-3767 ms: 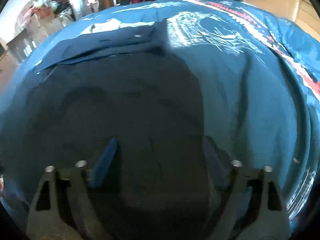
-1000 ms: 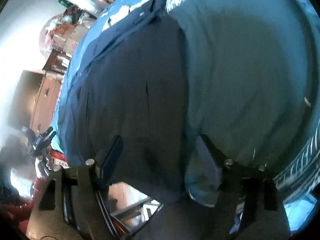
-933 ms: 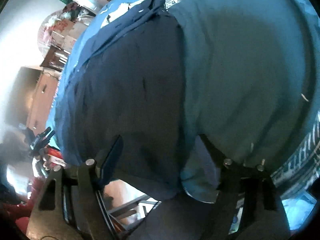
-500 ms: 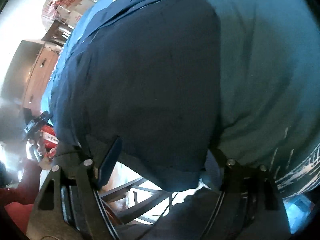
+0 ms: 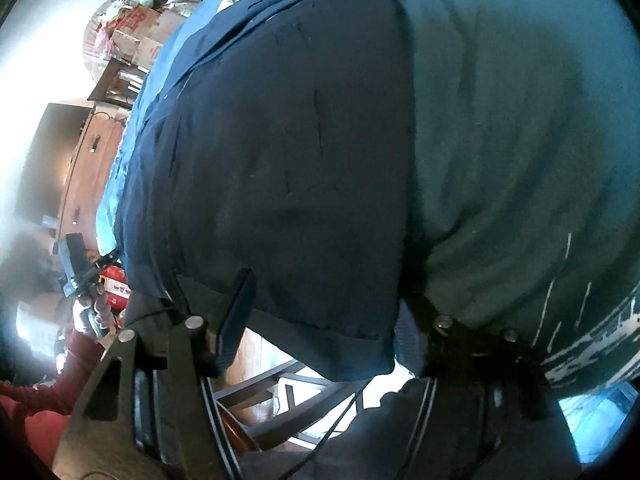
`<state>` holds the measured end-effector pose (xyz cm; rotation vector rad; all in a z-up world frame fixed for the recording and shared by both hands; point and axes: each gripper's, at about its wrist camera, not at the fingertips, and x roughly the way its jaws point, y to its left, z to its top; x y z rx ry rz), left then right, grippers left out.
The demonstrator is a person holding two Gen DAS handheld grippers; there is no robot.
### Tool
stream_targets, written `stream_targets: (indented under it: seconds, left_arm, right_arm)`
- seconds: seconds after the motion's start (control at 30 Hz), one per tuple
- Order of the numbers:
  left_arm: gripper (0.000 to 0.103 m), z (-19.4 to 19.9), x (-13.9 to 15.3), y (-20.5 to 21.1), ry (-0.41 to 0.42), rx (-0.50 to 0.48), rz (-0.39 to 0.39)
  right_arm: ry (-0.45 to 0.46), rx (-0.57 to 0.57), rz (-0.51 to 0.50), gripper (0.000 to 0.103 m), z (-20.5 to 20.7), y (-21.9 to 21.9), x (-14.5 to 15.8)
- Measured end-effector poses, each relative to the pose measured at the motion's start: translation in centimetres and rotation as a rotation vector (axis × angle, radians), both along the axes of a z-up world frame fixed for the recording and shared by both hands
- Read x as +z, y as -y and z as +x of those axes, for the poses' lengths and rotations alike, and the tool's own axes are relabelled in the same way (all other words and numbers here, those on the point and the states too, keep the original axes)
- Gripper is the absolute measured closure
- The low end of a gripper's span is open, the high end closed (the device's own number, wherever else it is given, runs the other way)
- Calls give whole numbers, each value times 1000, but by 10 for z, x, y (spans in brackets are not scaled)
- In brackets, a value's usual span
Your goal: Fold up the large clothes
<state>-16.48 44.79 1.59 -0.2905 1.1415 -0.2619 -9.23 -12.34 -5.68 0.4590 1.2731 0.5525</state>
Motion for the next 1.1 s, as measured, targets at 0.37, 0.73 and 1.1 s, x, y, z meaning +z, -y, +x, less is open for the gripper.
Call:
stream_targets:
  seconds: [0.37,0.73,1.1]
  left_arm:
    - [95,2,-5,-9,-2,10,-52]
    - [98,-1,11,0,30,75,-70]
    - [99,73,132,-26,293,208,-494]
  right_arm:
    - [-27,-15,32,54,-5,17,-3]
    - [71,-21,62,99,-18,19,40]
    - [212,-118,312,101,49,33,142]
